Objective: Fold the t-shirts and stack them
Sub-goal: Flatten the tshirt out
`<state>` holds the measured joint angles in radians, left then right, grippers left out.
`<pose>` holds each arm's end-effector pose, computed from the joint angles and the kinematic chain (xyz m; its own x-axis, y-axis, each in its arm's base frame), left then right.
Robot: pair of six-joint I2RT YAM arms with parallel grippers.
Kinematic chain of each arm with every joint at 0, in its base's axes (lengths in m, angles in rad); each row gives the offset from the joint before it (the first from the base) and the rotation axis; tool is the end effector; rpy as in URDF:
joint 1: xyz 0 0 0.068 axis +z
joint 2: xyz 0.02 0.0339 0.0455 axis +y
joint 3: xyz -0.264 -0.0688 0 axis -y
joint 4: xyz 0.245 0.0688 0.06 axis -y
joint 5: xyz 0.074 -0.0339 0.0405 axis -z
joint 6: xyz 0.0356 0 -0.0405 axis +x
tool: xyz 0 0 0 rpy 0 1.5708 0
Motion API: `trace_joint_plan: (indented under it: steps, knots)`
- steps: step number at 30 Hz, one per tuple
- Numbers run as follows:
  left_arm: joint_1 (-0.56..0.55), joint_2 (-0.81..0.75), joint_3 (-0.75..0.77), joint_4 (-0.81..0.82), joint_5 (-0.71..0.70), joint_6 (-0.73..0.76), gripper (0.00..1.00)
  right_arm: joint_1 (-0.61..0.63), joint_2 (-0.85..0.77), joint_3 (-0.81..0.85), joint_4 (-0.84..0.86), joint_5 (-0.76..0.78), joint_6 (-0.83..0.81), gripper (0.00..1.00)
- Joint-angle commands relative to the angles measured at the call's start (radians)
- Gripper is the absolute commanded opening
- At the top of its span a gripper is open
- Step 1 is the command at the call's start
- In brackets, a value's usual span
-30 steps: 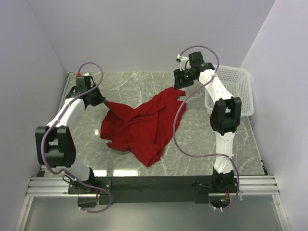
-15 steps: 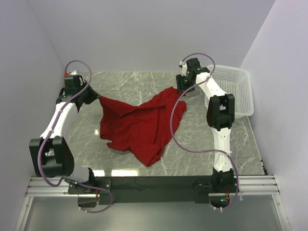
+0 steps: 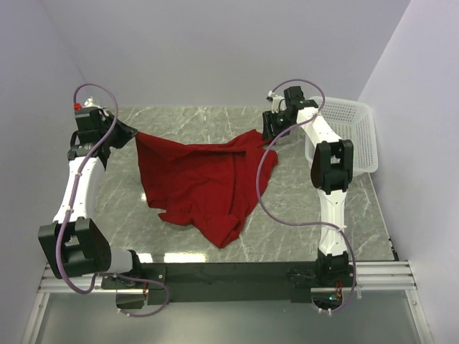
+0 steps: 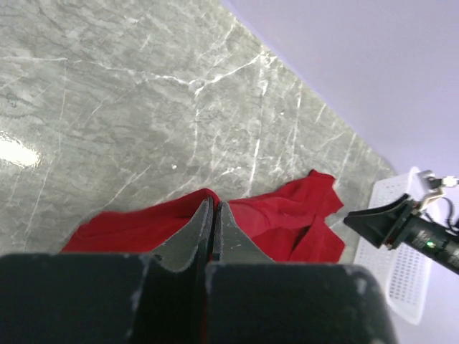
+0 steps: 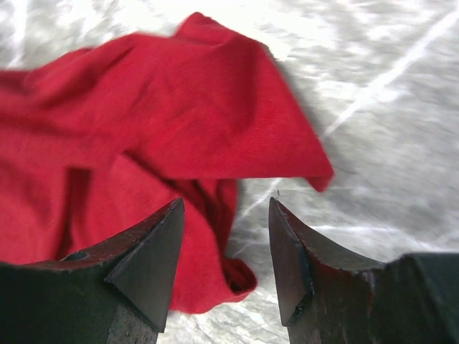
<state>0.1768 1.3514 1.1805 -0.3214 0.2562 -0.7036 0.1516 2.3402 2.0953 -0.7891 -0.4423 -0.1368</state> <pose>0.3065 0.0456 0.3374 -0.3869 -0.7049 -0.5945 -0.2631 0.7023 -0.6615 0.5020 0.0921 0.2107 -0.7934 -0.2459 -0.5568 -0.4654 0.8346 0.2946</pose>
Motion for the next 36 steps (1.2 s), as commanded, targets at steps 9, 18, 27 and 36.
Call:
trace_joint_plan:
  steps: [9,18,27,36]
  knots:
    - [0.069,-0.081,0.137,0.008,0.078,-0.042,0.01,-0.006,-0.074,-0.006,0.008,-0.156,-0.023,0.57]
    - [0.078,-0.084,0.148,-0.008,0.075,-0.037,0.01,0.014,-0.035,0.04,-0.021,-0.115,-0.075,0.57]
    - [0.127,-0.074,0.163,-0.008,0.092,-0.037,0.01,0.075,0.01,0.071,-0.056,0.023,-0.199,0.58]
    - [0.127,-0.069,0.134,0.002,0.1,-0.034,0.01,0.128,0.045,0.068,-0.042,0.171,-0.247,0.58]
